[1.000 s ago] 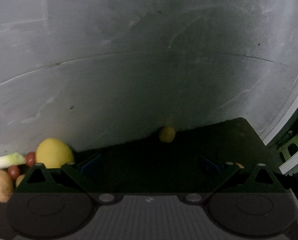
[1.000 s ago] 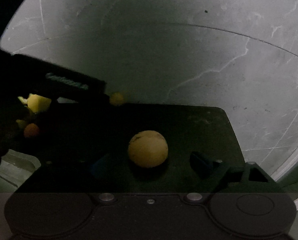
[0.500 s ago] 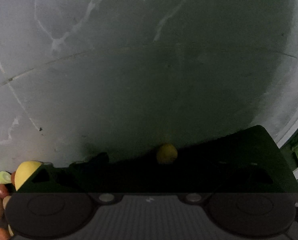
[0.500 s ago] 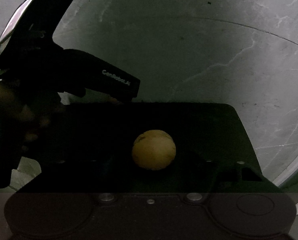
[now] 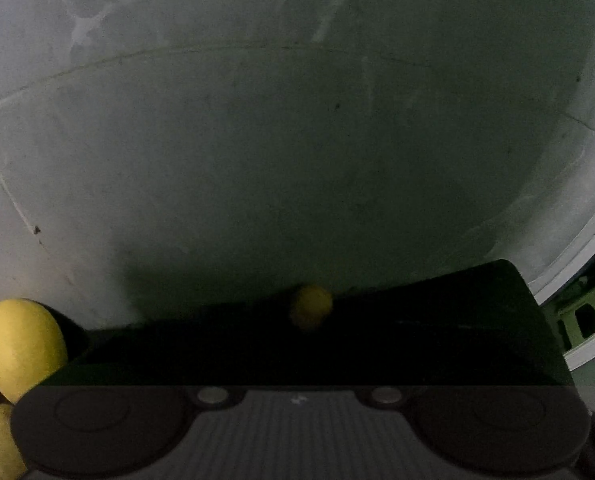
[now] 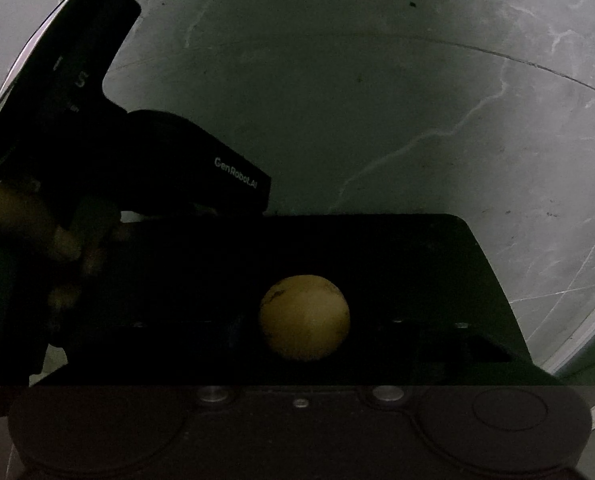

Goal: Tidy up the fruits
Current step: 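Grasp the small brown fruit with the left tool while the right tool grasps the large brown round fruit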

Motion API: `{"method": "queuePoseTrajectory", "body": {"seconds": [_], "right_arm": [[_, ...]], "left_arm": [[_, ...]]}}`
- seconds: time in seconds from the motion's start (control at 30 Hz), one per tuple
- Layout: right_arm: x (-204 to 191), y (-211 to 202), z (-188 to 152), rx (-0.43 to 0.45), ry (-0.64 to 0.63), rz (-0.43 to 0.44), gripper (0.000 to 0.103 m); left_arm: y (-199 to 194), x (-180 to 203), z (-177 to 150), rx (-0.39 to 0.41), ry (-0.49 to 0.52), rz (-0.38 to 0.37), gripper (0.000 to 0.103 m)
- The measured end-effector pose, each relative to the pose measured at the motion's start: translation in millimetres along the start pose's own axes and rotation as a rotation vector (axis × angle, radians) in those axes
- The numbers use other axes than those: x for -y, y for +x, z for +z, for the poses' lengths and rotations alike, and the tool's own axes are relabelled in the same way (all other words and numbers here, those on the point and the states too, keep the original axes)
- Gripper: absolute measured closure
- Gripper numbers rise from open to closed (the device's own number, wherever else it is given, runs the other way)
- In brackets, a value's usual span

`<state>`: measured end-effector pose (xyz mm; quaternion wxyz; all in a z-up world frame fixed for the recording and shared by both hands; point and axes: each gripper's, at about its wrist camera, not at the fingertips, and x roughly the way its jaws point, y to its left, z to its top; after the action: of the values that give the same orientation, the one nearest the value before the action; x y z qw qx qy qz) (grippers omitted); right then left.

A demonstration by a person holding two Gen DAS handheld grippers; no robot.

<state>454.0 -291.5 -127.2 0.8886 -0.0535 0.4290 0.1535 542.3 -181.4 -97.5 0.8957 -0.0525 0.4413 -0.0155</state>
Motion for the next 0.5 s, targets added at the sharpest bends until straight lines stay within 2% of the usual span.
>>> {"method": "queuePoseTrajectory", "body": {"seconds": [0.13, 0.2, 0.4, 0.5], "right_arm": [[-2.0, -6.1, -3.6, 0.000, -0.003, -0.014, 0.052], [-3.0, -6.4, -3.1, -0.001, -0.006, -0.017, 0.052], [-3.2, -7.0, -2.1, 0.001, -0.004, -0.021, 0.053], [-2.9, -8.4, -1.5, -0.003, 0.002, -0.021, 0.054]], "left_arm": [[3.3, -9.3, -1.6, -0.007, -0.015, -0.009, 0.050], [3.3, -7.4, 0.0, -0.017, -0.007, 0.002, 0.058], [0.8, 3.0, 12.5, -0.036, 0.009, 0.003, 0.075], [-1.5, 1.4, 12.9, -0.042, 0.007, -0.005, 0.075]]}}
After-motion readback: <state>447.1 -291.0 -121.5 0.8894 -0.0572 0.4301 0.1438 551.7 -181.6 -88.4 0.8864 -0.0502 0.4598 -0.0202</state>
